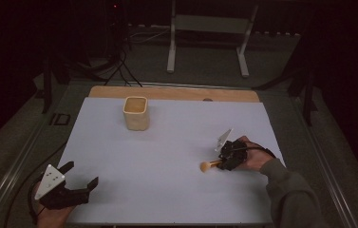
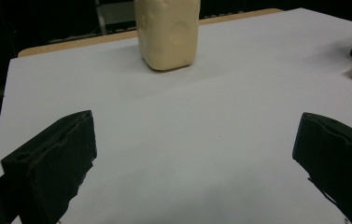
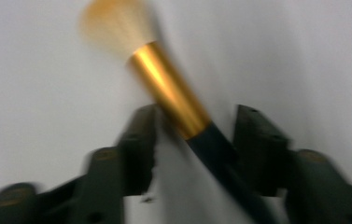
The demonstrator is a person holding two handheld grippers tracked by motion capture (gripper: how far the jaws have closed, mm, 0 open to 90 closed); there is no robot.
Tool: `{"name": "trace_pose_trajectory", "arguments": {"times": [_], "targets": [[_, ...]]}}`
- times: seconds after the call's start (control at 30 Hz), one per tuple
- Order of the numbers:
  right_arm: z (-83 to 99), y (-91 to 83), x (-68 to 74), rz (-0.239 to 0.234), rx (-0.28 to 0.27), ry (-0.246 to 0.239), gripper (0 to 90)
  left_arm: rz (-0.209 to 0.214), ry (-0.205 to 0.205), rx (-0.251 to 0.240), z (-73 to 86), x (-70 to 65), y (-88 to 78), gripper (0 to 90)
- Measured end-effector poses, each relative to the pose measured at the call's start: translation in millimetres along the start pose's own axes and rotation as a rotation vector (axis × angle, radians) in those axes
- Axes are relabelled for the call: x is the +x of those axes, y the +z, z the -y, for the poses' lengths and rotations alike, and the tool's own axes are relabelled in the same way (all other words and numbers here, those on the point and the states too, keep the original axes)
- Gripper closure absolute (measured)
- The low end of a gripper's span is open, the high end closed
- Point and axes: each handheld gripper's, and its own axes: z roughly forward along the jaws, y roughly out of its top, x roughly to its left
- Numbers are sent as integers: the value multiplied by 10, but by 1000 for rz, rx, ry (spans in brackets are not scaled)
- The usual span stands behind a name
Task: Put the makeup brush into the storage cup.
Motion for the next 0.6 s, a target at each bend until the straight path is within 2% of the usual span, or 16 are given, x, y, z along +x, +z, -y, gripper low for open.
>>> {"name": "trace_pose_trajectory", "arguments": {"times": [0.03, 0.07, 0.1, 0.23, 0.43, 0.57, 0.6], "targets": [[0, 0, 0, 0, 0, 0, 584, 0, 0, 0, 0, 0, 0, 9], [-27, 0, 14, 3, 11, 1, 655, 0, 0, 0, 0, 0, 1, 9], [-35, 1, 22, -1, 17, 4, 673, 0, 2, 1, 0, 0, 2, 8], [-96, 8, 30, 3, 59, 4, 681, -1, 3, -2, -1, -6, 3, 8], [-202, 29, 28, -3, 133, -23, 689, 0, 4, 0, 1, -4, 6, 8], [-302, 57, 37, -2, 204, -49, 708, 3, 5, 0, 1, -10, 3, 8], [-302, 57, 37, -2, 204, -49, 708, 3, 5, 0, 1, -10, 3, 8]]}}
